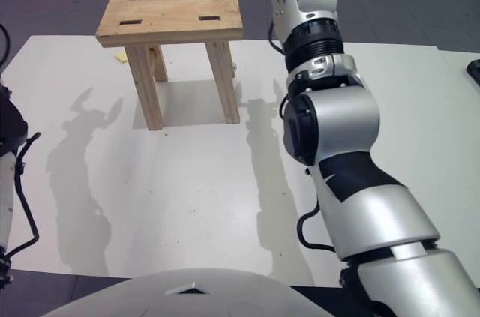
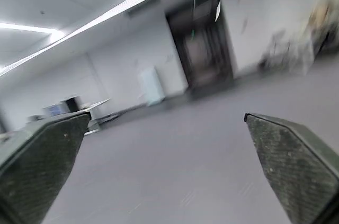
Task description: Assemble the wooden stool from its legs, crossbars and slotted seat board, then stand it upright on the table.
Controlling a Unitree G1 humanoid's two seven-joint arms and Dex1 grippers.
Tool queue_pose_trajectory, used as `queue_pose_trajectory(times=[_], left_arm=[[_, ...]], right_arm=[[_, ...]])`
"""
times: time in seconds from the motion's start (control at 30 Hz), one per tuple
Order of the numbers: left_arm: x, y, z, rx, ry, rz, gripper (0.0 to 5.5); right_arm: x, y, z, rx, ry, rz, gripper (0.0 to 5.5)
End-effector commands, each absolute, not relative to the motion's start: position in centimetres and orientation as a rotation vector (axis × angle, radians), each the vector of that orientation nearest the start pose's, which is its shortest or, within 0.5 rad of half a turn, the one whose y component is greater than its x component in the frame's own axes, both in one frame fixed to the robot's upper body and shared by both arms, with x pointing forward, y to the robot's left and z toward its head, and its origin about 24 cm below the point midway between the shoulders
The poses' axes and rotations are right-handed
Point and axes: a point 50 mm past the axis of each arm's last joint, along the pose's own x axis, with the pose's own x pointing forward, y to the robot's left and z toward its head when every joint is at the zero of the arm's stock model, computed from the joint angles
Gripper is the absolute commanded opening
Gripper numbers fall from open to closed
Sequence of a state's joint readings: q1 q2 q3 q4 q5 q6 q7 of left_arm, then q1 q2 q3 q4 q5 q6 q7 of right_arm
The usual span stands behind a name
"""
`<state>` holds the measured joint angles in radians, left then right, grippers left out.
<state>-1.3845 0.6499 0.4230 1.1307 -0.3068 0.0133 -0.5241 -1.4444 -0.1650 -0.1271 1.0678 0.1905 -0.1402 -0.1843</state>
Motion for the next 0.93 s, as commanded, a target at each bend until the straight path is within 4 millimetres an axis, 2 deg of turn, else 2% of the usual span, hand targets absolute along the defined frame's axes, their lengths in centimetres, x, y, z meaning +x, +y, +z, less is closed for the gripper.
queue_pose_trajectory(times=[0.03, 0.17, 0.2, 0.33, 0.43, 0.57, 0.67, 0.8, 0.93], left_arm=[[37.8, 30.3, 32.9, -0.066, -0.567, 0.107, 5.40], [37.3, 29.3, 29.3, 0.208, -0.587, 0.349, 5.40], [37.0, 29.2, 28.2, 0.228, -0.592, 0.399, 5.40], [35.5, 29.8, 22.9, 0.167, -0.560, 0.516, 5.40], [34.3, 30.1, 20.2, 0.058, -0.554, 0.551, 5.40], [32.6, 31.0, 19.1, 0.033, -0.616, 0.627, 5.40], [32.3, 31.4, 17.8, 0.018, -0.556, 0.656, 5.40], [32.1, 31.9, 17.0, -0.007, -0.503, 0.690, 5.40], [32.1, 31.9, 16.2, 0.003, -0.439, 0.692, 5.40]], right_arm=[[41.1, -13.1, 31.1, -0.118, -0.640, -0.176, 5.39], [39.8, -16.6, 29.2, -0.290, -0.780, -0.370, 5.39], [39.6, -17.5, 28.5, -0.309, -0.790, -0.420, 5.39], [38.7, -20.1, 25.1, -0.516, -0.776, -0.652, 5.39], [38.2, -21.5, 23.1, -0.633, -0.725, -0.761, 5.39], [37.3, -23.5, 20.7, -0.587, -0.617, -0.850, 5.39], [36.5, -24.2, 19.3, -0.556, -0.562, -0.855, 5.39], [35.6, -24.1, 19.0, -0.619, -0.566, -0.846, 5.39], [35.2, -24.3, 18.4, -0.522, -0.531, -0.824, 5.39]])
